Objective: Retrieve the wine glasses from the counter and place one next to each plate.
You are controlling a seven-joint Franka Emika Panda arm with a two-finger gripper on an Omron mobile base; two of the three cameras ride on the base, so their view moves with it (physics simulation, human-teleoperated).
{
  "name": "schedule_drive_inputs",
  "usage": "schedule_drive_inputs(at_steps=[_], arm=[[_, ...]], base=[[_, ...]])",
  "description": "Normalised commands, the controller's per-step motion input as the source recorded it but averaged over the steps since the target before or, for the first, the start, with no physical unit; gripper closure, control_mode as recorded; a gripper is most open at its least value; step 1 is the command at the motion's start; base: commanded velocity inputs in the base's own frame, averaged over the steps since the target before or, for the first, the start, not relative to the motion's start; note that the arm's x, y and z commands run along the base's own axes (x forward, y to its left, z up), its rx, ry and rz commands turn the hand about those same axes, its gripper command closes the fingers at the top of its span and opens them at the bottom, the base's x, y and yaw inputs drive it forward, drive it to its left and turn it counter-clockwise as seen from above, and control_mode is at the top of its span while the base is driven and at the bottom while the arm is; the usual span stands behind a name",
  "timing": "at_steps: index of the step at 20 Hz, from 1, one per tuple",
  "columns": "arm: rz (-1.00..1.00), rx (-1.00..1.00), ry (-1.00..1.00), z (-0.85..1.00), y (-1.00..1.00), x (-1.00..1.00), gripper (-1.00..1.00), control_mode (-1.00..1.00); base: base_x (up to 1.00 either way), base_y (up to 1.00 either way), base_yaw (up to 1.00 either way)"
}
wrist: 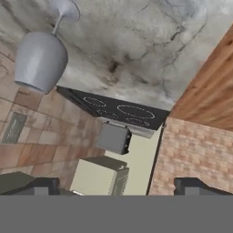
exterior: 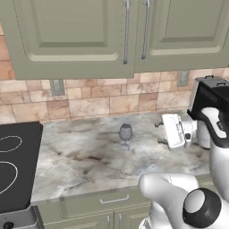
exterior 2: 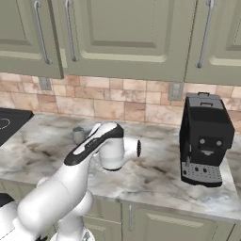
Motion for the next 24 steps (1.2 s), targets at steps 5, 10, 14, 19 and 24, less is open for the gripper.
schedule_drive_inputs(at_steps=[5, 10, 14, 19, 24], arm=[[0.00, -0.03, 0.00, -0.38, -0.17, 0.53, -1.00, -1.00], [0.00, 0.00, 0.00, -0.31, -0.13, 0.46, -1.00, -1.00], [0.00, 0.00, 0.00, -0.16, -0.01, 0.21, -1.00, -1.00], [0.00, 0.00, 0.00, -0.11, 0.00, 0.30, -1.00, -1.00], [0.00, 0.00, 0.00, -0.03, 0.00, 0.29, -1.00, -1.00]], base=[[0.00, 0.00, 0.00], [0.00, 0.00, 0.00], [0.00, 0.00, 0.00], [0.00, 0.00, 0.00], [0.00, 0.00, 0.00]])
